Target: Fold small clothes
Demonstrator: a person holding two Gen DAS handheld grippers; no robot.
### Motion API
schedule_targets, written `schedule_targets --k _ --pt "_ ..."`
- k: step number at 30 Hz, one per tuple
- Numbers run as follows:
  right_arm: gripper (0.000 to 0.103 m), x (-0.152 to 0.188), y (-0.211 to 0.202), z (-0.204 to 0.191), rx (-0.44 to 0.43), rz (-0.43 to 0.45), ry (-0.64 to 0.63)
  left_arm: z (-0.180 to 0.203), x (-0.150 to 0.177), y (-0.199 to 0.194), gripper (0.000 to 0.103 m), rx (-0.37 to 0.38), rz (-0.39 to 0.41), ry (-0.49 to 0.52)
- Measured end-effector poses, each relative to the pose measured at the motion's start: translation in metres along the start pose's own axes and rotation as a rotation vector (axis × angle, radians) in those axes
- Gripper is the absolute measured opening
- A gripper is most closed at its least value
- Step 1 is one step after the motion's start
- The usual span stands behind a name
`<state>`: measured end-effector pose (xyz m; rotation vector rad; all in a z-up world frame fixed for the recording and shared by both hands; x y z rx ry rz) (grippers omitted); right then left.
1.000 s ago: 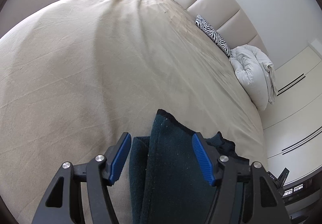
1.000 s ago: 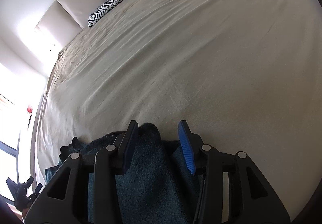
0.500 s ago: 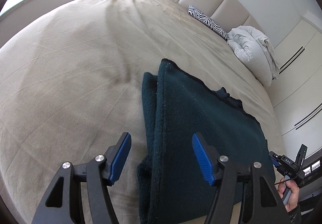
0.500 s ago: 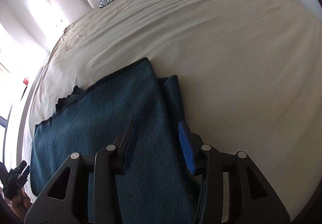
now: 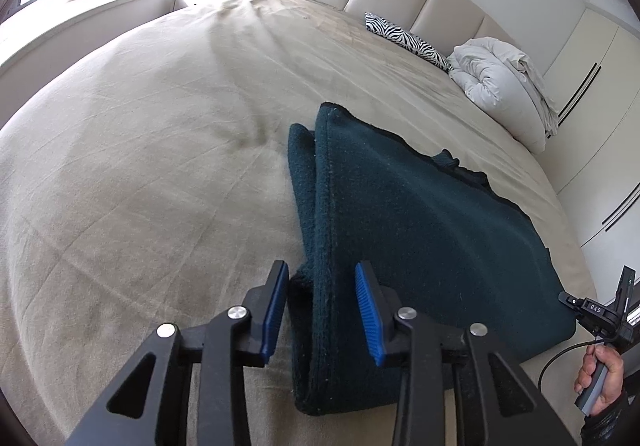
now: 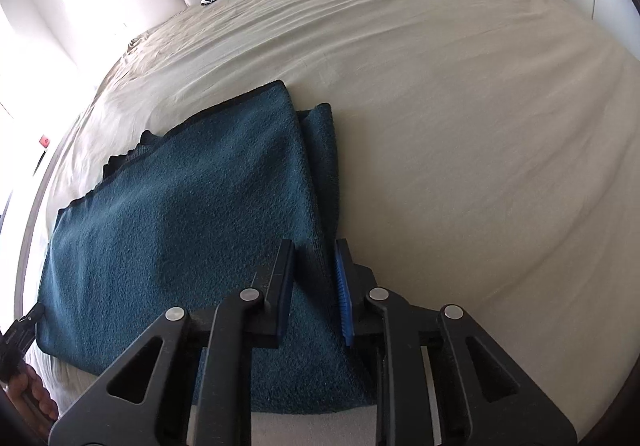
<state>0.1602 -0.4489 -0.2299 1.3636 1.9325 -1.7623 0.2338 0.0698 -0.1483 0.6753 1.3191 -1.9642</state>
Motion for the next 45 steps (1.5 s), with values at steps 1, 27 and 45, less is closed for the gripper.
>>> schedule_targets --k 1,27,45 --pt "0.016 0.001 -0.002 0.001 -0.003 0.0 0.002 0.001 0.001 0.0 0.037 -0.001 -0.003 0.01" --pt "0.005 0.004 -0.016 0.005 -0.039 -0.05 0.012 0.007 0.015 -0.007 0.007 -0.005 -0.018 0.132" --pt "0.005 0.019 -0.005 0.01 -0.06 -0.11 0.019 -0.003 0.025 -0.011 0.007 0.013 -0.033 0.107"
Point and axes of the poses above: each gripper's, at about its wrist camera, not at the fingertips, and y roughly the way its jaws point, z to its right, x to its underside, the point moved 7 cm from there along y, roughly the way its jaws point, and after that the axes turned 12 degrees about z, right-handed, at the moved point
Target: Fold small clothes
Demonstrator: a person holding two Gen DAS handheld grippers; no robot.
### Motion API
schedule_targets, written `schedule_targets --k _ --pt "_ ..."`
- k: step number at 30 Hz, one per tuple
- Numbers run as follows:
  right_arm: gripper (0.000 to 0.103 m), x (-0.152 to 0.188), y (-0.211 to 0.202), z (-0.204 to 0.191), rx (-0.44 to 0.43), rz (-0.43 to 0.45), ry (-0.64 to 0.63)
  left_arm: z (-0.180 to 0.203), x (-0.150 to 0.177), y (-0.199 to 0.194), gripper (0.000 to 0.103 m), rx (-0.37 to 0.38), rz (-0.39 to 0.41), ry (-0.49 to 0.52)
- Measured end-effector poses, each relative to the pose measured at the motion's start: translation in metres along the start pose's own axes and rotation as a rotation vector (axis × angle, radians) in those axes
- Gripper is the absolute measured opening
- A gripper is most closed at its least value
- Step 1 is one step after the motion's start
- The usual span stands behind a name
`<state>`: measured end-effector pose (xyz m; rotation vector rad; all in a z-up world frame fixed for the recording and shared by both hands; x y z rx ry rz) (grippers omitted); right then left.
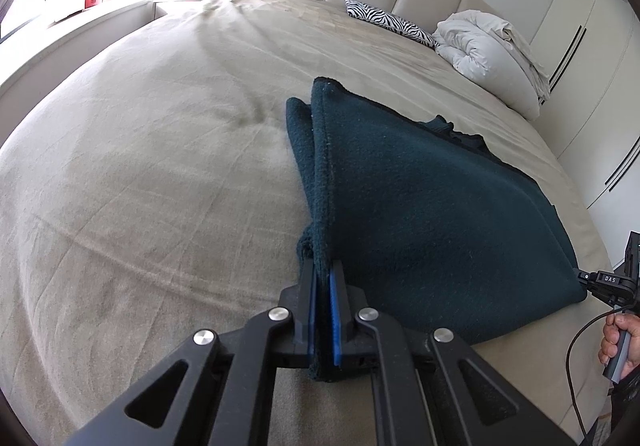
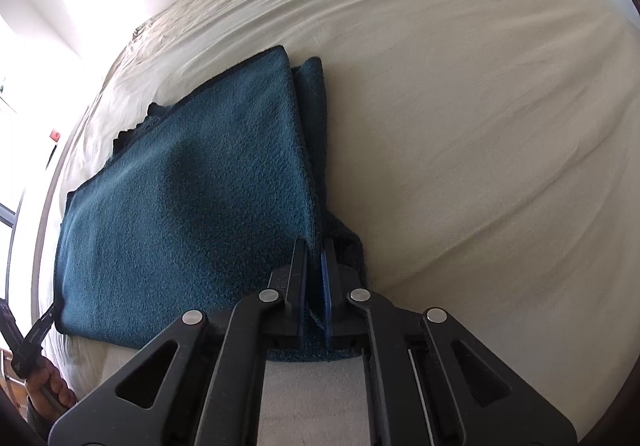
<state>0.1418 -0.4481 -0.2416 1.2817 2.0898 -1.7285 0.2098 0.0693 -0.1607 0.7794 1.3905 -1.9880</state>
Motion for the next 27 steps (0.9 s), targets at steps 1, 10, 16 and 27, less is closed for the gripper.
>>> schedule_targets --k 1,10,16,27 --pt "0.006 -0.001 -0.001 0.001 -0.008 0.002 0.015 0.0 0.001 0.001 0.007 0.004 -0.004 0.002" --pt "0.012 -0.026 -0.034 0.002 0.065 0.131 0.021 -0.01 -0.026 -0.025 0.05 -0.068 0.075 -0.018" --pt "0.012 -0.037 -0.02 -0.092 -0.282 0.084 0.061 0.04 -0.053 -0.002 0.05 0.004 0.093 0.058" --pt "0.012 0.04 0.067 -0.173 -0.605 -0.148 0.223 0.066 -0.01 0.046 0.051 -0.032 0.009 0.205"
Point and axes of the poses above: each gripper's, at about its wrist camera, not at the fingertips, and y roughly the way its jaws point, z to its right, x to its underside, the point moved 7 cm from there along y, roughly the way its jaws point, and after that the axes turned 12 degrees about z, right-handed, at the moved point
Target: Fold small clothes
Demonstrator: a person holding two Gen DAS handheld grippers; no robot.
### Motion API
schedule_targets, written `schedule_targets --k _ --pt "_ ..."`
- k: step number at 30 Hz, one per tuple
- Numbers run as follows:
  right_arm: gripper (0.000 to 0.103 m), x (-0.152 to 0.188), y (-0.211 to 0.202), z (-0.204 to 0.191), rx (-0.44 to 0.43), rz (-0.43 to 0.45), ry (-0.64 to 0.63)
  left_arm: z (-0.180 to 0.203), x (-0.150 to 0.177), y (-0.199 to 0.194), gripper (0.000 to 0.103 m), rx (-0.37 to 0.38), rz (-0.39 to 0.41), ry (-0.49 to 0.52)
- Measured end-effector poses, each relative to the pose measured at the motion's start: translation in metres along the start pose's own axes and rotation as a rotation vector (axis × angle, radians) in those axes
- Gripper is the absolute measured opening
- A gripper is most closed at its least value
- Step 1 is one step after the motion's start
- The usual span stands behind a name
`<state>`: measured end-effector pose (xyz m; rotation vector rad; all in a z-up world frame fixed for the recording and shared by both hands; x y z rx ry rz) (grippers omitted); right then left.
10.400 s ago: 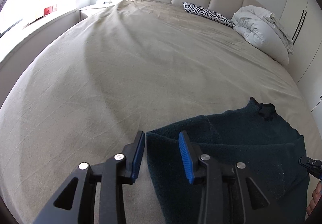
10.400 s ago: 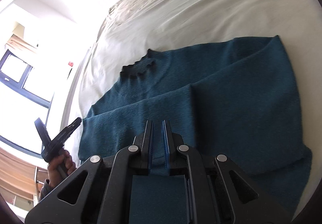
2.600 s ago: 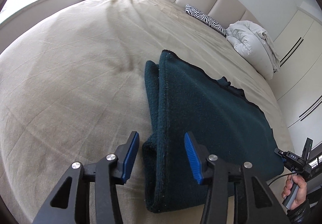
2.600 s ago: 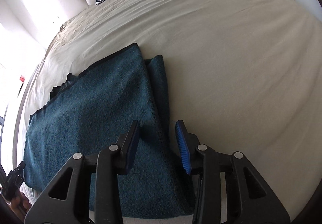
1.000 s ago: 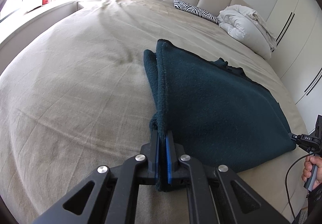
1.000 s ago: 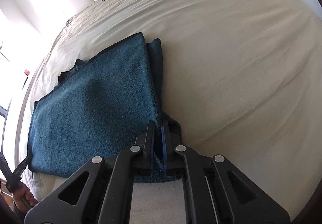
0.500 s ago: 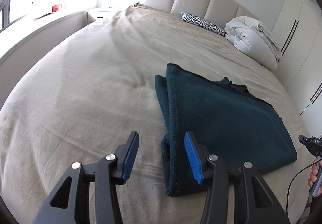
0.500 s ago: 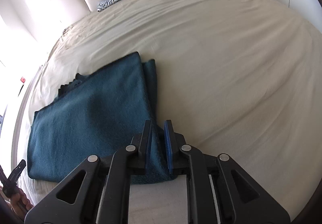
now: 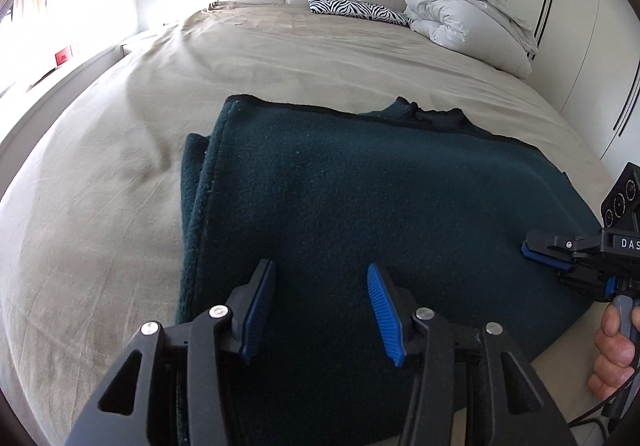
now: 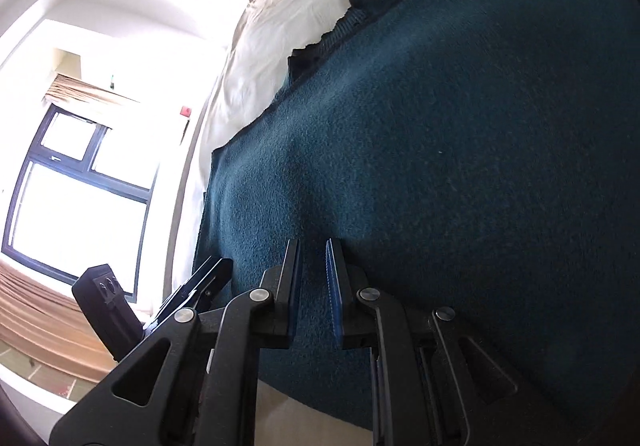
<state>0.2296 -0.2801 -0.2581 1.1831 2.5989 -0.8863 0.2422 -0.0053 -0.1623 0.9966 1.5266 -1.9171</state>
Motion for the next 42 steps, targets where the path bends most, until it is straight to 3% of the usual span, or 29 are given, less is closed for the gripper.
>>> schedule_targets --k 4,9,12,15,17,20,25,28,35,37,39,42 --pt "0.011 -0.019 -0.054 0.04 0.021 0.134 0.084 -0.01 0.009 -0.012 0.051 0.006 0.014 0.025" --pt "0.011 -0.038 -0.137 0.096 0.119 0.324 0.186 -0.022 0.016 -0.031 0.051 0.006 0.027 -0.004" --pt "0.012 -0.037 -0.166 0.102 0.166 0.368 0.212 -0.024 0.013 -0.041 0.049 -0.02 0.03 -0.05" --pt "0.013 -0.029 -0.16 0.072 0.121 0.35 0.177 0.002 0.007 -0.049 0.049 0.055 0.036 -0.075" --pt "0.013 -0.017 -0.133 0.041 0.047 0.28 0.143 0.032 0.006 -0.05 0.05 0.131 0.035 -0.06" --pt "0.013 0.007 -0.077 0.001 -0.031 0.149 0.116 0.067 0.013 -0.039 0.055 0.176 0.003 -0.012" --pt "0.013 0.043 -0.017 0.002 0.035 -0.023 0.094 0.053 0.032 -0.024 0.054 0.16 -0.047 -0.045" --pt "0.013 0.04 -0.031 0.02 0.002 0.034 0.159 0.032 0.033 -0.031 0.054 0.166 -0.039 -0.085" --pt "0.013 0.007 -0.1 0.061 0.138 0.216 0.141 -0.027 0.034 -0.06 0.051 0.139 0.006 -0.242" --pt "0.022 0.0 -0.115 0.06 0.18 0.258 0.116 -0.046 0.029 -0.073 0.052 0.109 0.039 -0.291" --pt "0.047 -0.012 -0.121 0.051 0.202 0.313 0.087 -0.064 0.022 -0.081 0.062 0.08 0.074 -0.326" --pt "0.053 -0.026 -0.12 0.031 0.189 0.327 0.045 -0.088 0.01 -0.079 0.062 0.079 0.088 -0.388"
Point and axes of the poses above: each gripper's, at about its wrist camera, not at the fingertips, and y roughly the way its jaws point, z to its right, x to its underside, the point moved 7 cm from there along y, roughly the way its jaws point, and after that the axes turned 12 degrees about z, right-handed, at the moved point
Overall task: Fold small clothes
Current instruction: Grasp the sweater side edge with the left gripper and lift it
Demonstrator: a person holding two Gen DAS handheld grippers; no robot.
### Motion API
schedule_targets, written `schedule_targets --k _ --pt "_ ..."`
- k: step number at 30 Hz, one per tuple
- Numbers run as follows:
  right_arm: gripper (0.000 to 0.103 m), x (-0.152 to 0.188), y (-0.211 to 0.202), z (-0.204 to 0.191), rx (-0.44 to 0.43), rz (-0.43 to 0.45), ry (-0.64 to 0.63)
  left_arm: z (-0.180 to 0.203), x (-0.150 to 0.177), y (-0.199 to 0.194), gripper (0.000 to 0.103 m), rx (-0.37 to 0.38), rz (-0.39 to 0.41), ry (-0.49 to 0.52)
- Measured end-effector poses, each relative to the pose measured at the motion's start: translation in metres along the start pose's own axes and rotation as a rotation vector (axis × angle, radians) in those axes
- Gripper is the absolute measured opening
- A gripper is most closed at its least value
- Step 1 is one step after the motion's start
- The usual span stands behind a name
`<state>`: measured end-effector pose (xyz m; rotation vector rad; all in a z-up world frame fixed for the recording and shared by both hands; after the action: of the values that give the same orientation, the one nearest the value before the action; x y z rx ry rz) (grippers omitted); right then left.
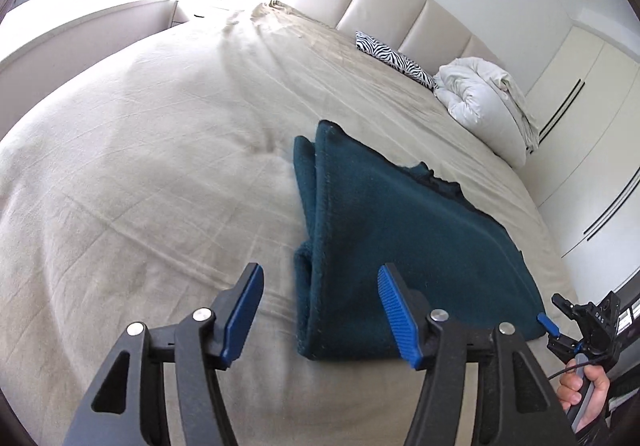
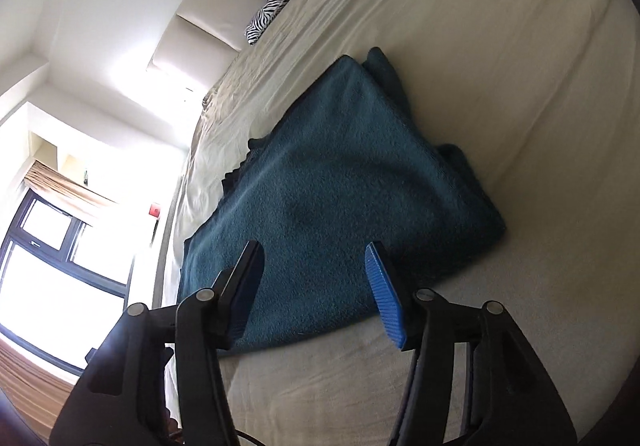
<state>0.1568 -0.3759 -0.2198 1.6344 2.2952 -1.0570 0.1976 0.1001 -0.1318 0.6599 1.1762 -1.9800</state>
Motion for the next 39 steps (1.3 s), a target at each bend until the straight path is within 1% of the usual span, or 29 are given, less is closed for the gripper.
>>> schedule_targets --k 2,4,6,7,8,12,14,16,20,22,25,27,29,32,34,35,36,39 --pt "0.053 0.005 0.017 -0.024 -0.04 -0.039 -0.016 -0.009 -0.007 0.01 0.062 0.035 -0.023 -0.075" --pt "0.053 0.011 0.033 -0.049 -0.081 -0.081 -0.035 -0.019 -0.006 0.027 0.062 0.075 -0.083 -0.165" --pt "0.053 0.016 0.051 -0.074 -0.127 -0.113 -0.044 -0.028 -0.001 0.045 0.062 0.122 -0.153 -0.287" --pt "0.053 0.02 0.061 -0.085 -0.149 -0.137 -0.046 -0.032 0.001 0.052 0.062 0.131 -0.175 -0.328" --pt "0.053 0.024 0.071 -0.097 -0.167 -0.161 -0.049 -0.033 0.001 0.055 0.062 0.14 -0.182 -0.348" --pt "0.053 0.044 0.104 -0.136 -0.23 -0.257 -0.073 -0.022 -0.001 0.07 0.065 0.179 -0.232 -0.367" --pt "0.053 0.053 0.124 -0.152 -0.253 -0.292 -0.056 -0.02 0.002 0.078 0.065 0.187 -0.266 -0.392" --pt "0.053 0.06 0.14 -0.16 -0.265 -0.325 -0.029 -0.019 0.002 0.083 0.065 0.201 -0.288 -0.428" --pt "0.053 0.076 0.162 -0.17 -0.279 -0.392 -0.007 -0.018 -0.001 0.092 0.065 0.231 -0.338 -0.452" --pt "0.053 0.082 0.18 -0.176 -0.279 -0.421 -0.001 -0.019 -0.008 0.099 0.065 0.261 -0.359 -0.477" --pt "0.053 0.088 0.198 -0.185 -0.283 -0.443 0.003 -0.024 -0.014 0.107 0.063 0.308 -0.385 -0.524" --pt "0.053 0.091 0.203 -0.181 -0.274 -0.456 0.006 -0.021 -0.011 0.108 0.055 0.304 -0.399 -0.491" --pt "0.053 0.095 0.21 -0.181 -0.27 -0.474 0.009 -0.015 -0.005 0.103 0.052 0.303 -0.405 -0.441" --pt "0.053 0.1 0.214 -0.169 -0.252 -0.495 0.023 -0.012 0.004 0.097 0.048 0.313 -0.411 -0.415" --pt "0.053 0.104 0.22 -0.163 -0.241 -0.51 0.029 -0.016 0.005 0.096 0.043 0.305 -0.417 -0.424" --pt "0.052 0.106 0.222 -0.162 -0.24 -0.51 0.034 -0.019 0.006 0.098 0.036 0.292 -0.426 -0.439" --pt "0.051 0.106 0.224 -0.161 -0.242 -0.509 0.038 -0.021 0.006 0.1 0.025 0.281 -0.433 -0.448" --pt "0.051 0.105 0.227 -0.156 -0.252 -0.514 0.067 -0.024 0.007 0.103 0.019 0.279 -0.429 -0.469"
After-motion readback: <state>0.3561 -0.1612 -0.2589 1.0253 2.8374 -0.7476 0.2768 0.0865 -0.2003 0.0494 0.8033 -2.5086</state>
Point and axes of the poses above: each gripper's, at about its wrist camera, not at the fingertips, and y roughly the way its jaws point, z to its right, x to its underside, the point moved 7 cm from there along y, roughly the way its jaws point, and after that the axes turned 12 degrees about z, right-handed, at the moved point
